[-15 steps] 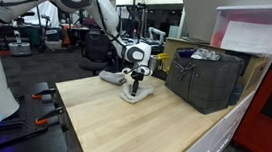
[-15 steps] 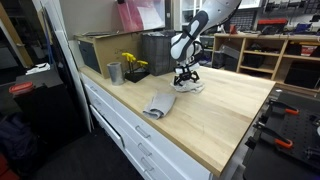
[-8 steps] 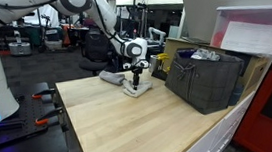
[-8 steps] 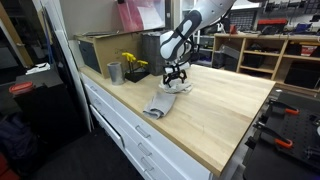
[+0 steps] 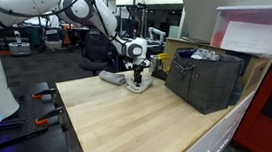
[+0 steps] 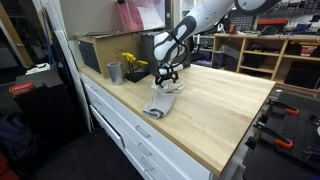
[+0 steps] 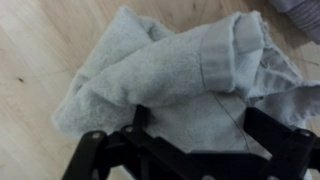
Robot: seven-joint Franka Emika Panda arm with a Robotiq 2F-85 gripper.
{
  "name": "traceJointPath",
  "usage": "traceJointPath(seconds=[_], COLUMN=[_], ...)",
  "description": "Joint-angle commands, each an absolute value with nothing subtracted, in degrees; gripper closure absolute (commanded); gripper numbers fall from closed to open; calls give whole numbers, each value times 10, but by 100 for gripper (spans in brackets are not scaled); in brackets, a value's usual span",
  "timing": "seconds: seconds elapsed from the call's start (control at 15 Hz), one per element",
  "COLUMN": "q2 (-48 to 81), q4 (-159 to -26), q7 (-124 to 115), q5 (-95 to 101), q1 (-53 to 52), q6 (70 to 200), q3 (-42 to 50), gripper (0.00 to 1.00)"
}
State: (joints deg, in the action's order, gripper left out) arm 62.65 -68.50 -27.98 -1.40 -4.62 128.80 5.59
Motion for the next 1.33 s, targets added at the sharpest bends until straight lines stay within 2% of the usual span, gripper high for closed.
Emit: traceJointPath(seconds=[0.0,0.4,0.8,1.27], q2=[654,634,543,419], q4=[-637,-648,-785,-954], q7=[-233,-199,-203,-185], q5=[-11,18,85,92], q1=[-55,-95,-103,-52], q6=[1290,1305,1377,1379], q3=[41,49,102,133], gripper=[0,0,0,0])
